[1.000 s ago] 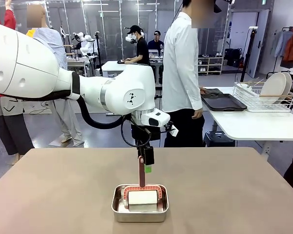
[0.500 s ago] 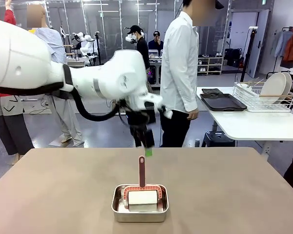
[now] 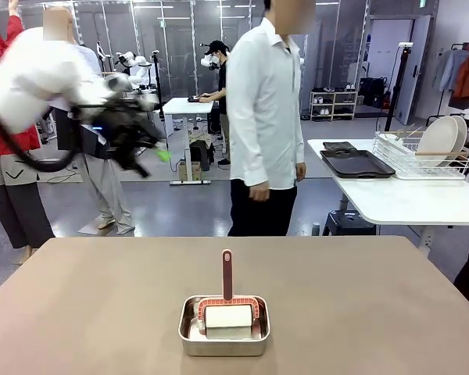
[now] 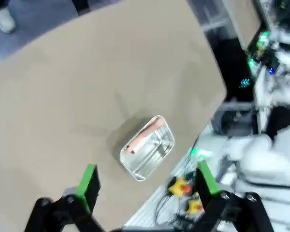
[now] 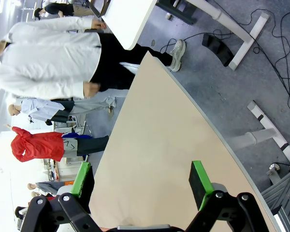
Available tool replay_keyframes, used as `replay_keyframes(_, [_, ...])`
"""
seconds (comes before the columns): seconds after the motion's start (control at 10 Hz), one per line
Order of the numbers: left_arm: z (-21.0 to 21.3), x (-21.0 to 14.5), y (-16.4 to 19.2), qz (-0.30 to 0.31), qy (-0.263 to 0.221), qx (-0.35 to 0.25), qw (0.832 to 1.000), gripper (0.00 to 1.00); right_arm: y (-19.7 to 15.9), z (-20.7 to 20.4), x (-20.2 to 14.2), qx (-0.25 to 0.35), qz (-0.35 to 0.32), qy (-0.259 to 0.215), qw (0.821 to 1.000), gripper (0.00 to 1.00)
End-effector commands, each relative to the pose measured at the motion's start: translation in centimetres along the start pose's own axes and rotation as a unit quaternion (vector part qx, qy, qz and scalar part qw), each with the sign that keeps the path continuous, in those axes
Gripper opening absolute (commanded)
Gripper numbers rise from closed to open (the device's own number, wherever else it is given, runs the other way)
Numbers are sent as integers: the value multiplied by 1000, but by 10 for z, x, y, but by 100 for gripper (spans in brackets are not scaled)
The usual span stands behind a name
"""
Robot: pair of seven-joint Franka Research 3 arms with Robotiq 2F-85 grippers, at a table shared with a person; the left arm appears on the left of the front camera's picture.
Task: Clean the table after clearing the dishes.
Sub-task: Place the Lint Roller back on top of the Airtight Container.
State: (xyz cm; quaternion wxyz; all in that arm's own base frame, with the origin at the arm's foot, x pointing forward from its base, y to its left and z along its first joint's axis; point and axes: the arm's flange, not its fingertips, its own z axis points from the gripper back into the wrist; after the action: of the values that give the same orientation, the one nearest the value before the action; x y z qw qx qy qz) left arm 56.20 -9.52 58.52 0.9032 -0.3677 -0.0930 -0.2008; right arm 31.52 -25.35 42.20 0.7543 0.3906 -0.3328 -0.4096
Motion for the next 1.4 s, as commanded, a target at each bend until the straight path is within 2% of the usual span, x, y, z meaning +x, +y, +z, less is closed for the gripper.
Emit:
replay_keyframes(0.0, [52, -94, 82, 172, -217, -51, 959, 100, 1, 1, 0, -1, 3, 4, 1000, 100])
replay_keyframes(0.1, [84, -142, 127, 218, -267, -120, 931, 100, 1, 1, 0, -1, 3, 4, 1000, 100])
replay_keyframes(0.2, [109, -191, 171, 289, -330, -119, 891, 100, 1, 1, 0, -1, 3, 4, 1000, 100])
replay_keyframes(0.3, [130, -235, 203, 306, -388, -181, 850, 100, 1, 1, 0, -1, 3, 4, 1000, 100])
replay_keyframes(0.4, [145, -275, 230, 323, -432, -199, 818, 100, 1, 1, 0, -1, 3, 4, 1000, 100])
replay_keyframes(0.5, [151, -298, 244, 315, -443, -199, 816, 100, 1, 1, 0, -1, 3, 4, 1000, 100])
replay_keyframes(0.7, [153, -315, 261, 311, -442, -188, 820, 100, 1, 1, 0, -1, 3, 4, 1000, 100])
replay_keyframes(0.9, [155, -315, 279, 336, -452, -182, 806, 100, 1, 1, 0, -1, 3, 4, 1000, 100])
replay_keyframes(1.0, [152, -303, 279, 308, -435, -214, 818, 100, 1, 1, 0, -1, 3, 4, 1000, 100])
replay_keyframes(1.1, [157, -323, 269, 340, -445, -192, 806, 100, 1, 1, 0, -1, 3, 4, 1000, 100])
replay_keyframes(1.3, [157, -323, 269, 340, -445, -192, 806, 100, 1, 1, 0, -1, 3, 4, 1000, 100])
